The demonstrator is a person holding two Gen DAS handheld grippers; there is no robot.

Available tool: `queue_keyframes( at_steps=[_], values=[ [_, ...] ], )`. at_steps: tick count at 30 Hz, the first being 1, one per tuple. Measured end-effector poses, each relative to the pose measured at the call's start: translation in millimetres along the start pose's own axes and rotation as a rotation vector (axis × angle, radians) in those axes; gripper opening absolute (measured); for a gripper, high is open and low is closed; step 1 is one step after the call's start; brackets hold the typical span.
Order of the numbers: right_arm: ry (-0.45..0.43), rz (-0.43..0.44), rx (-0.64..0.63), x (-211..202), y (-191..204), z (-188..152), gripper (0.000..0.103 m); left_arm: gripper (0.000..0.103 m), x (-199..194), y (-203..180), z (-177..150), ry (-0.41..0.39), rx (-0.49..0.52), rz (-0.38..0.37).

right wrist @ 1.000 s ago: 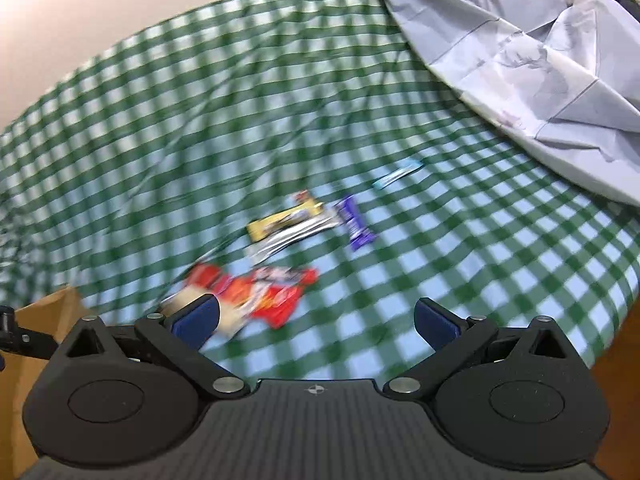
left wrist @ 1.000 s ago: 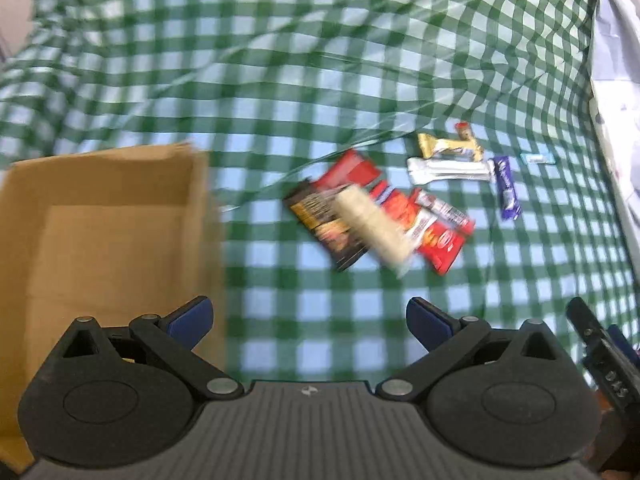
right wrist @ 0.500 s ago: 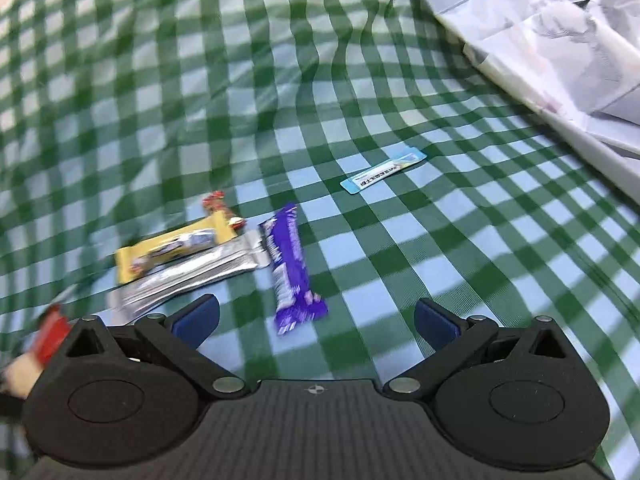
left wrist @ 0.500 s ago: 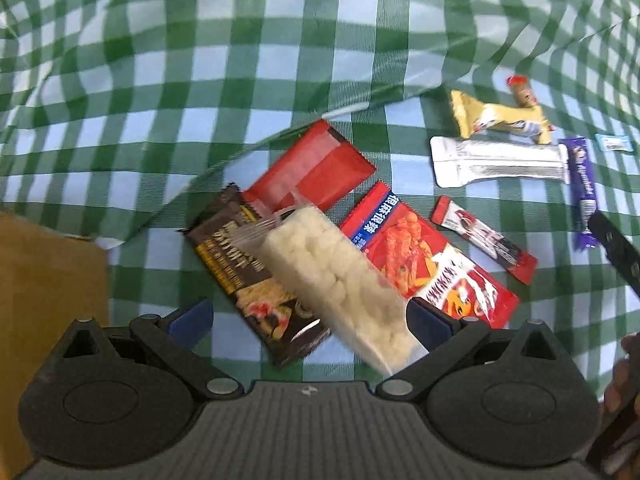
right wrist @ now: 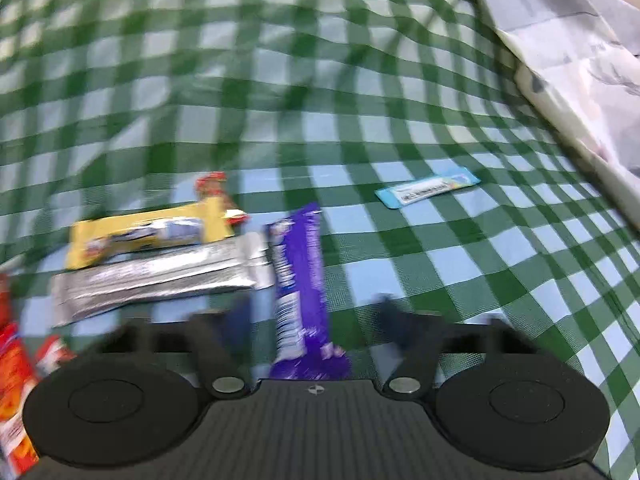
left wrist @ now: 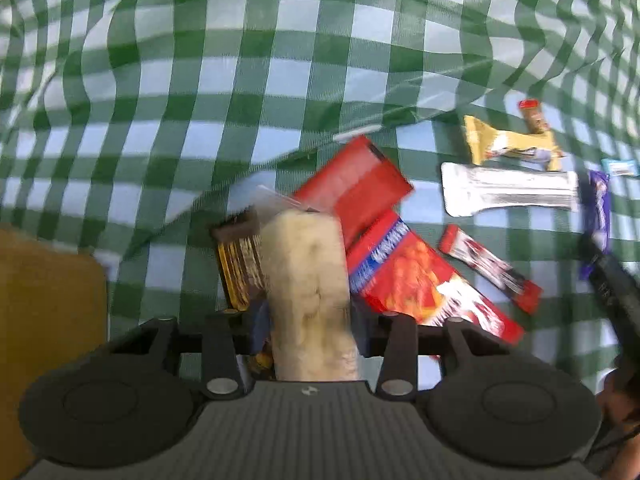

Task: Organize snacks
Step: 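Grasp the clear cracker pack with left tool while right tool grasps purple bar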

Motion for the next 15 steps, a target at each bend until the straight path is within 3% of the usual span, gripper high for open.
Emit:
queue_keyframes(
  at_steps=[4, 11, 15],
  values=[
    [0.003, 0.0, 0.036, -30.4, -6.8, -11.6, 0.026, 0.045, -21.6, 7.5, -17.3, -0.015, 0.022, -0.043],
    [-0.011, 0.044, 0.115, -97.6, -13.7, -32.1, 0.026, 0.045, -78.7, 5.8, -47.8, -0.08, 0.055, -0.187],
    [-0.002, 0.057, 0.154, -134.4, -11.8, -46.1, 0.026, 0.045, -114.8, 18.5, -72.0, -0.102, 0.079, -0.215]
  ],
)
Point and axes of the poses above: each gripper's, at about its wrist camera, not at the fingertips, and x roughly the way its jaws point, y to its left, z to its top, the point moved 5 cm from there along x, roughly the way its jaws point, and after that the axes turned 4 degrees about x, right-handed, at the moved point
